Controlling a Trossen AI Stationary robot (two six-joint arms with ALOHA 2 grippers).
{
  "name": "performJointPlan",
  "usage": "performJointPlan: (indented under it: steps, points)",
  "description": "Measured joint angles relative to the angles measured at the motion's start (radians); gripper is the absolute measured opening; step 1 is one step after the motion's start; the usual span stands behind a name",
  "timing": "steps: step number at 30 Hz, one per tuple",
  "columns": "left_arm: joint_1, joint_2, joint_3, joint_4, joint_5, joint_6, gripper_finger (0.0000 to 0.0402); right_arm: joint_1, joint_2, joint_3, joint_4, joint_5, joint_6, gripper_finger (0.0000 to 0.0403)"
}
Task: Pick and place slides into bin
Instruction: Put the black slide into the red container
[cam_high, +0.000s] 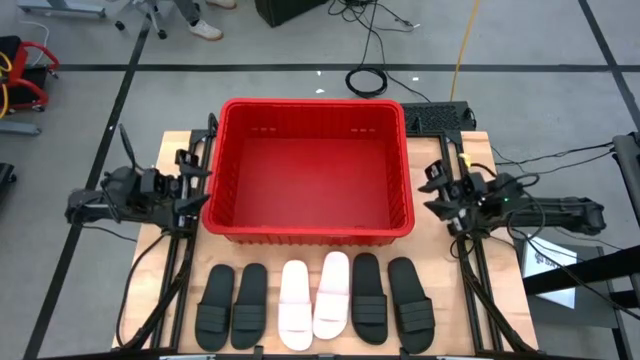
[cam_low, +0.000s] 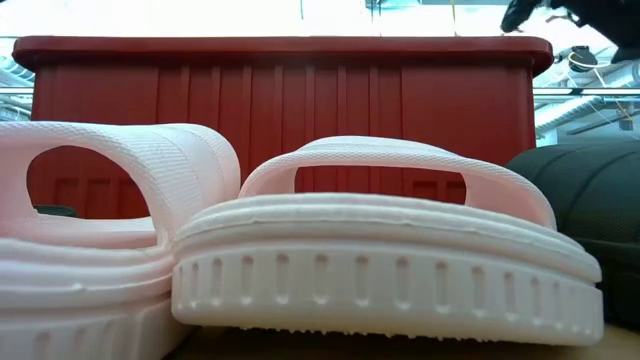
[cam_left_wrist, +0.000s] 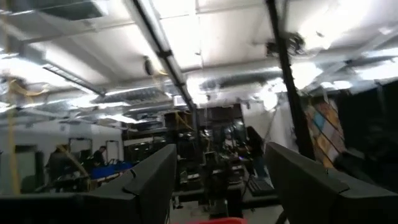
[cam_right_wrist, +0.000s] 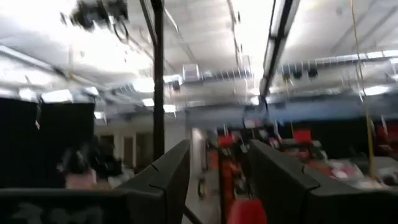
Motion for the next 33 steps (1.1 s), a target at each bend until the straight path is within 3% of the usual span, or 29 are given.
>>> performJointPlan:
  steps: [5,15,19,26,33]
  points:
    - [-0.022,0.188,0.086,-0.003,0.1,0.082,0.0253,0.002,0.05,0.071,0.027,-0.026,-0.052,0.0155]
    - [-0.133,0.439,0.224,-0.008,0.059,0.25,0.0253,0.081,0.098,0.113,0.058,-0.052,-0.107,0.0155]
    - [-0.216,0.477,0.255,-0.013,-0.008,0.303,0.0253,0.142,0.118,0.138,0.07,-0.051,-0.153,0.0155]
    - [-0.349,0.482,0.28,-0.016,-0.227,0.322,0.0253,0.219,0.179,0.247,0.036,-0.047,-0.239,0.0155]
    - [-0.455,0.48,0.28,-0.034,-0.371,0.356,0.0253,0.281,0.275,0.411,-0.209,0.033,-0.301,0.0155]
